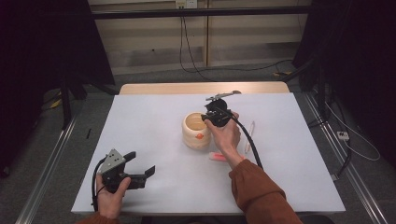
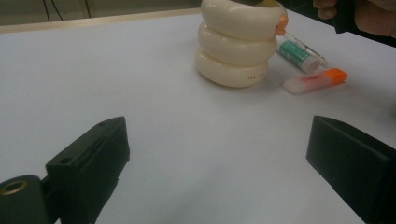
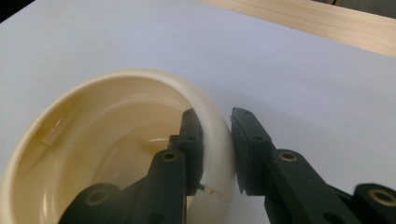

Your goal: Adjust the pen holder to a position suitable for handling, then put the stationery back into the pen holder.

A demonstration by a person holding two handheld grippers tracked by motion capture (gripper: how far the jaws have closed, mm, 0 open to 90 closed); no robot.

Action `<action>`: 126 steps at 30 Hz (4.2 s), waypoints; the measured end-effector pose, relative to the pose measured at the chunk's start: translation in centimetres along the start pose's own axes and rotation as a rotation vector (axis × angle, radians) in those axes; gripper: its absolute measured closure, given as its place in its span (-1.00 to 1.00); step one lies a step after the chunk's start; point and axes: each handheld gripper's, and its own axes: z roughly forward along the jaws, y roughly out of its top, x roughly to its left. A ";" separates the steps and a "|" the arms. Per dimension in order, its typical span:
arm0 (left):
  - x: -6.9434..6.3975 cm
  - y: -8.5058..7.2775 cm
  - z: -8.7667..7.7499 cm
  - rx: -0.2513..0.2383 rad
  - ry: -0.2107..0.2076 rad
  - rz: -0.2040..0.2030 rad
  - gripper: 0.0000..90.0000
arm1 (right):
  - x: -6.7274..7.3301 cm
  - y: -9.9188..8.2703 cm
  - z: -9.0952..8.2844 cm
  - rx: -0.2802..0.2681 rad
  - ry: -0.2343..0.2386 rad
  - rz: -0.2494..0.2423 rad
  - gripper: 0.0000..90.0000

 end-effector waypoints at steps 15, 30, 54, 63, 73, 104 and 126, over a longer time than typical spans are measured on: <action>0.0 0.0 0.1 0.010 0.004 -0.002 -0.87 | -0.9 -0.1 -0.3 -0.031 0.069 0.001 0.16; 0.0 -0.1 0.0 0.008 0.010 -0.009 -0.87 | -2.1 0.0 -1.6 -0.109 0.075 -0.062 -0.80; 0.0 -0.1 -0.1 0.012 0.009 -0.003 -0.87 | -7.0 -2.6 -7.2 -0.212 0.093 -0.071 -0.85; 0.0 -0.1 -0.1 0.009 0.010 -0.005 -0.87 | -8.8 -4.4 -8.6 -0.211 0.101 -0.058 -0.81; 0.0 -0.1 -0.1 0.012 0.012 -0.006 -0.87 | -10.1 -6.3 -10.2 -0.213 0.096 -0.039 -0.78; 0.1 0.0 -0.2 -0.012 0.019 -0.005 -0.87 | -10.9 -12.8 -12.1 -0.212 0.022 -0.023 -0.87; 0.0 0.1 0.2 -0.004 0.008 0.001 -0.87 | -11.2 -12.9 -11.5 -0.188 0.119 -0.051 0.53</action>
